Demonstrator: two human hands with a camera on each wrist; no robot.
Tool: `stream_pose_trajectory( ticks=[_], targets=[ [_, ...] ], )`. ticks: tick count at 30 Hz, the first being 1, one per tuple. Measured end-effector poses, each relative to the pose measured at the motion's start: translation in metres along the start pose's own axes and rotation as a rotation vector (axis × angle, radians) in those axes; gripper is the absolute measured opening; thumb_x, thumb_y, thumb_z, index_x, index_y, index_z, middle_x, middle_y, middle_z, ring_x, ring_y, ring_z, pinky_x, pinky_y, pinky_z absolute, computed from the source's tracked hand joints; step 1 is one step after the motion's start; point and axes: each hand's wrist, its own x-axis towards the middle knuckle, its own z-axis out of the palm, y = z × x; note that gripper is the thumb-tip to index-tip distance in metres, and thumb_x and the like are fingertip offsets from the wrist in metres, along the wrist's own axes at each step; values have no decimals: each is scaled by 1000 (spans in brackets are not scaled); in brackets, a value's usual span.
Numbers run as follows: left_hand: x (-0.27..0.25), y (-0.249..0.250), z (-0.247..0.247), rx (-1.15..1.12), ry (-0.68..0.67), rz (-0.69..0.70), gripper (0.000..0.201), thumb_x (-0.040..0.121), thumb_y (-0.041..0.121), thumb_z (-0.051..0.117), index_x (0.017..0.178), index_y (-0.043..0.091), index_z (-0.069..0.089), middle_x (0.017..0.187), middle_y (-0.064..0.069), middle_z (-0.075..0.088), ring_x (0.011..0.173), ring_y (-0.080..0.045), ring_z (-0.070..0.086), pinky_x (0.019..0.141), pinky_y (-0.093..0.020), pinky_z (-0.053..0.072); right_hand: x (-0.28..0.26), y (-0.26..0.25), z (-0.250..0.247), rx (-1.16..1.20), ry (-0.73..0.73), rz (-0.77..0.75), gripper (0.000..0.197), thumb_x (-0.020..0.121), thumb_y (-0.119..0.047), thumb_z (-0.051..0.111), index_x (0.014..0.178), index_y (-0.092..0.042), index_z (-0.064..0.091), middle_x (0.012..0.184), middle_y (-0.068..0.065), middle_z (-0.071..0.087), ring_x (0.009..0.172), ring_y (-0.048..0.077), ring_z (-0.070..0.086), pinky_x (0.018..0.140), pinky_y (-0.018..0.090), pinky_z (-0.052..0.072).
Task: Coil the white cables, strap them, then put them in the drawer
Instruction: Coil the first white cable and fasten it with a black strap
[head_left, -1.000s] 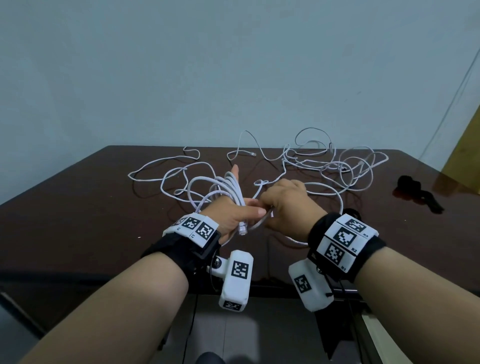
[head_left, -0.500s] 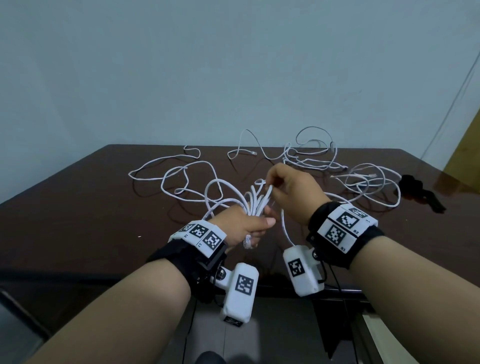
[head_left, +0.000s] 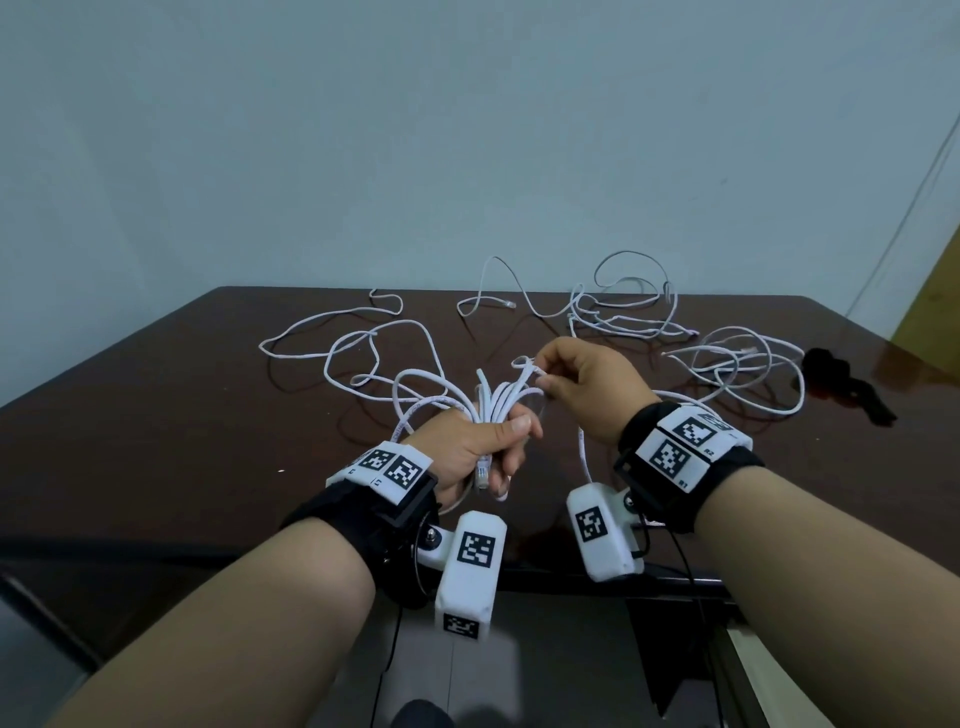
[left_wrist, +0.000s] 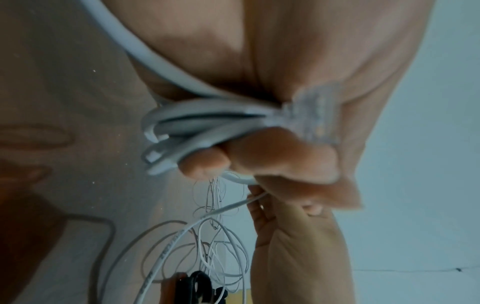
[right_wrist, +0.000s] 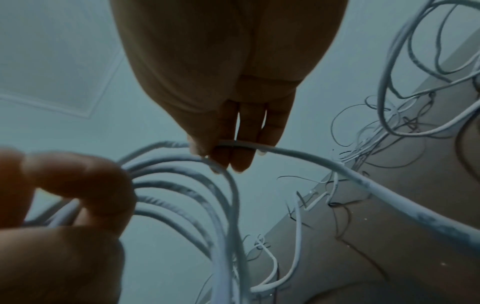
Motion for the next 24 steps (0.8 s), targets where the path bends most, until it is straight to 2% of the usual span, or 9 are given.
stream_pose_trajectory(
  ticks=[4,8,11,13,15,18,20,22,24],
  targets=[
    [1,4,0,-105,46,29,16,79,22,54,85,8,56,55,-4,60,31,-8,44,41,-21,43,-3,11,3,-26,-50,64,12,82,-6,60,83,-18,61,78,3,66,79,22,63,80,30,49],
    [3,13,0,-208,50,60,26,79,23,52,103,18,60,79,-6,72,41,-8,53,49,-18,46,-11,17,7,-30,-116,105,28,87,-3,52,71,-26,53,64,-9,60,62,6,55,61,4,38],
    [6,19,-5,-359,23,139,52,69,26,74,117,27,56,94,-8,74,49,-12,62,55,-19,53,-15,15,10,-66,-165,147,18,88,-6,49,88,-19,61,71,1,65,67,15,58,72,22,46],
    [9,22,-10,-431,-5,190,81,52,26,90,123,34,53,106,-10,72,58,-16,68,61,-24,57,-18,9,13,-195,-268,134,20,87,-9,47,96,-17,63,82,3,66,77,18,59,73,24,44],
    [13,24,-11,-465,2,221,94,44,26,94,125,39,49,114,-10,69,66,-19,70,67,-28,58,-23,0,17,-261,-387,94,24,86,-9,45,100,-13,64,88,4,65,82,17,57,76,24,44],
    [16,27,-10,-521,83,272,101,38,25,96,125,42,48,116,-10,68,70,-21,72,68,-30,59,-31,-13,22,-145,-390,77,25,86,-7,40,96,-7,64,75,4,65,77,20,59,77,28,47],
    [18,27,-11,-524,161,299,91,56,19,87,131,44,40,128,-11,61,75,-22,72,73,-32,58,-33,-15,25,-135,-331,34,23,93,-18,43,93,-6,62,71,5,62,73,20,57,76,30,46],
    [14,29,-7,-427,230,293,75,83,4,58,139,45,28,144,-12,47,86,-24,71,85,-35,54,-33,-16,26,-248,-388,-21,28,92,-33,50,94,-8,61,74,2,57,74,18,53,72,29,42],
    [11,29,-1,-339,245,251,66,91,-11,39,130,43,38,149,-9,38,107,-34,64,100,-44,46,-32,-17,24,-355,-459,-89,19,88,-28,58,97,-12,61,79,-2,54,78,15,49,70,24,37]
  ],
)
